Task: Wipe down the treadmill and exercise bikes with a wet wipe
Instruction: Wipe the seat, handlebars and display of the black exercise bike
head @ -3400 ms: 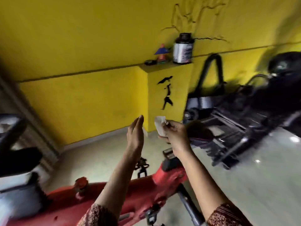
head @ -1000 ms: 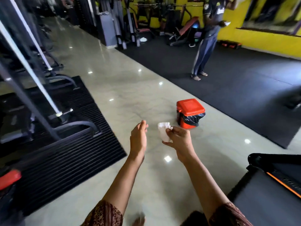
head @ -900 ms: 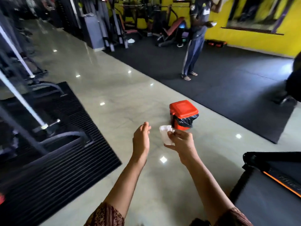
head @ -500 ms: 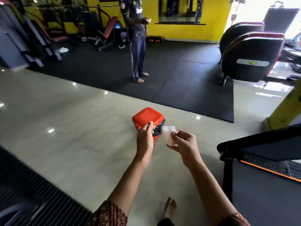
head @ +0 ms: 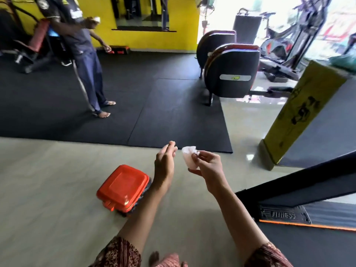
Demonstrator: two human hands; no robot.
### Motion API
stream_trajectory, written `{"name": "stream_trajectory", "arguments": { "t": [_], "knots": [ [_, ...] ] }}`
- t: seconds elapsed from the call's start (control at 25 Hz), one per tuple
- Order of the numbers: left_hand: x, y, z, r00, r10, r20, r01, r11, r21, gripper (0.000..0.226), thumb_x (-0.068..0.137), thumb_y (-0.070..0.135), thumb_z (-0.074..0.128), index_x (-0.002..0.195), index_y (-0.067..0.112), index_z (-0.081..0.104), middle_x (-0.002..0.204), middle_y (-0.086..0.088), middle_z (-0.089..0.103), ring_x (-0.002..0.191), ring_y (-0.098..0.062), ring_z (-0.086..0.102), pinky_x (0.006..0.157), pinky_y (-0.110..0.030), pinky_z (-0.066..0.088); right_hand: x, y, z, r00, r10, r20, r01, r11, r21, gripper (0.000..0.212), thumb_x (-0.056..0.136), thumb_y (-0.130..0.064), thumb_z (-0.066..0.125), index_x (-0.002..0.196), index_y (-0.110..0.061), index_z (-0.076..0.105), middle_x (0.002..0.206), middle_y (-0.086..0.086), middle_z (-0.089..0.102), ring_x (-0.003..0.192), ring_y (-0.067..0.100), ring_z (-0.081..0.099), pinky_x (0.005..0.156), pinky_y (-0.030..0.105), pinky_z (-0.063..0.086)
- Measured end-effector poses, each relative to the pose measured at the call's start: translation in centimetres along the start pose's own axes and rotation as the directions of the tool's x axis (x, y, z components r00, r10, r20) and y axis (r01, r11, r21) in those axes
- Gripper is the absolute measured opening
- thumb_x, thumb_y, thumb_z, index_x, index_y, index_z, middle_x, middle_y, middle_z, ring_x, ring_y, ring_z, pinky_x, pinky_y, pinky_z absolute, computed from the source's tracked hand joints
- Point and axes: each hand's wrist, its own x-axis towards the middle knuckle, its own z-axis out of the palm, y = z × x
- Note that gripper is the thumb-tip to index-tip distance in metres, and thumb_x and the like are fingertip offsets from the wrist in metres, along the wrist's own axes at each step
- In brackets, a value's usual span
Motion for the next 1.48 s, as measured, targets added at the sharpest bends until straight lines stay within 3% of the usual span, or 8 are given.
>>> {"name": "stream_trajectory", "arguments": {
  "t": [0.32,0.56,0.68,0.88,1.04,1.24,1.48],
  "knots": [
    [22.0,5.1,9.4,0.965,-0.004,0.262,-0.011,0.998,0.055,0.035,0.102,0.03,0.036,0.122,0.013,0.057,0.111,0.001,0.058,0.106,-0.012,0.052,0.089,-0.024,0.035,21.4,-3.4,-1.1,0.961,-0.01,-0.277,0.029,0.997,0.066,0.005,0.091,-0.004,0.059,0.088,-0.001,0.062,0.089,0.015,0.061,0.08,0.023,0.057,0.074,0.044,0.054],
    [35.5,5.7,19.5,0.872,-0.087,0.481,0.02,0.99,0.143,0.034,0.101,0.031,0.035,0.122,0.015,0.056,0.115,-0.003,0.058,0.11,-0.015,0.051,0.095,-0.027,0.035,34.6,-5.4,-5.3,0.862,-0.019,-0.506,0.081,0.992,0.101,0.017,0.091,-0.005,0.059,0.075,-0.01,0.062,0.079,0.011,0.06,0.071,0.018,0.057,0.068,0.039,0.055],
    [41.4,5.3,24.9,0.845,-0.118,0.522,0.03,0.984,0.174,0.034,0.102,0.031,0.035,0.122,0.013,0.057,0.119,-0.006,0.059,0.109,-0.016,0.052,0.094,-0.026,0.036,41.8,-5.4,-8.6,0.812,0.009,-0.584,0.095,0.984,0.147,0.021,0.091,-0.003,0.059,0.071,-0.008,0.062,0.074,0.009,0.058,0.068,0.018,0.053,0.064,0.037,0.055],
    [53.4,8.6,38.3,0.827,-0.104,0.553,0.013,0.986,0.166,0.037,0.102,0.028,0.036,0.126,0.008,0.056,0.127,-0.012,0.058,0.109,-0.015,0.052,0.098,-0.026,0.036,57.4,-9.6,-15.5,0.791,0.024,-0.611,0.102,0.98,0.171,0.022,0.091,-0.003,0.058,0.07,-0.007,0.063,0.07,0.006,0.058,0.071,0.021,0.054,0.079,0.05,0.05],
    [61.2,12.2,47.1,0.805,-0.01,0.593,-0.081,0.988,0.128,0.04,0.102,0.027,0.034,0.13,0.006,0.053,0.129,-0.01,0.057,0.114,-0.015,0.053,0.1,-0.026,0.036,68.0,-15.2,-20.0,0.82,-0.005,-0.572,0.141,0.971,0.193,0.018,0.091,-0.003,0.057,0.075,-0.01,0.061,0.074,0.003,0.063,0.064,0.008,0.06,0.066,0.032,0.057],
    [71.6,11.6,57.1,0.83,-0.108,0.547,0.021,0.986,0.164,0.038,0.102,0.028,0.035,0.127,0.007,0.055,0.127,-0.013,0.058,0.11,-0.017,0.053,0.099,-0.028,0.037,80.3,-17.4,-26.1,0.822,0.039,-0.568,0.078,0.98,0.181,0.019,0.09,-0.002,0.058,0.074,-0.01,0.061,0.076,0.003,0.064,0.067,0.009,0.061,0.067,0.034,0.057],
    [85.0,13.7,75.0,0.744,-0.1,0.661,0.0,0.989,0.149,0.042,0.102,0.029,0.035,0.135,0.007,0.049,0.134,-0.012,0.054,0.123,-0.021,0.049,0.099,-0.026,0.034,98.5,-21.6,-37.2,0.725,0.046,-0.688,0.124,0.973,0.197,0.014,0.092,-0.002,0.056,0.081,-0.008,0.063,0.081,0.007,0.062,0.072,0.015,0.06,0.071,0.039,0.056]
  ]
}}
